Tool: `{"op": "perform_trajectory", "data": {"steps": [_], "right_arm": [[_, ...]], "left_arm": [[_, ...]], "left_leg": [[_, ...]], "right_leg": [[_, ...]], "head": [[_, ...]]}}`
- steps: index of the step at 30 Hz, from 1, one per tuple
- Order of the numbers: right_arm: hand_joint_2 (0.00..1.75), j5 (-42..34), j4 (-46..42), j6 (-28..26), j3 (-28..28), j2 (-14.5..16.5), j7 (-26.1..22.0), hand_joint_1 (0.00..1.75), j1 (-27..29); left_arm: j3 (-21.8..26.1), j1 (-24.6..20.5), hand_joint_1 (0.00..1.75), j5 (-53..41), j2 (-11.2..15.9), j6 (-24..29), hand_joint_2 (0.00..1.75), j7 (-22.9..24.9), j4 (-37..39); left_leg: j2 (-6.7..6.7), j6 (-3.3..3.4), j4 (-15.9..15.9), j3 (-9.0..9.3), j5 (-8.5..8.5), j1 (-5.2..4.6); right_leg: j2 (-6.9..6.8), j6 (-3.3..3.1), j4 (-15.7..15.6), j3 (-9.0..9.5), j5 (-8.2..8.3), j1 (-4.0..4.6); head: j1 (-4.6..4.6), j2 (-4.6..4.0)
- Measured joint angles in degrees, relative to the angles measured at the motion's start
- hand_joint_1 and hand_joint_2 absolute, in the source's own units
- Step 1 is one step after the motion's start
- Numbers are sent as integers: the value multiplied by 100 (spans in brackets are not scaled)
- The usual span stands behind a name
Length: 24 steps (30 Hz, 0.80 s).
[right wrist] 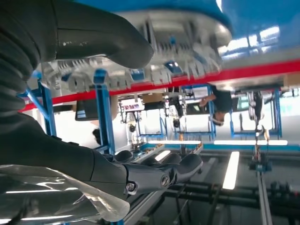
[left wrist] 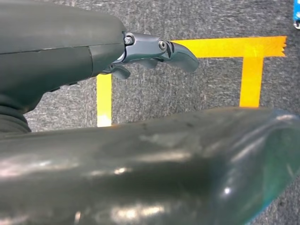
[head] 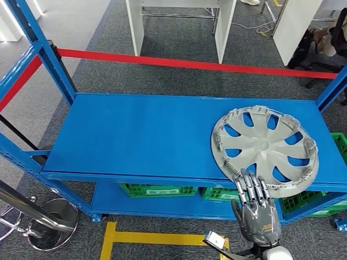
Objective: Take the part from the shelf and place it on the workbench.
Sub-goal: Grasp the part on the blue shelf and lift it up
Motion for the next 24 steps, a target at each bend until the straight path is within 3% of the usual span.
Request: {"op": "perform_trajectory", "data": {"steps": [9, 24], "right_arm": [[175, 44, 1162, -35, 64, -316, 471, 0, -154], [175, 73, 1567, -47, 33, -384, 497, 0, -256]], "left_arm": [[-300, -19, 0, 198, 77, -105, 0, 175, 0], [-426, -22, 0, 229, 92, -117, 0, 191, 0]], "left_leg": [[-11, 1, 0, -2, 1, -1], [-11, 2, 0, -2, 2, -1]], "right_leg": [[-15, 0, 0, 3, 0, -1], [-14, 0, 1, 3, 0, 0]], "head": [[3, 0], [2, 0]]}}
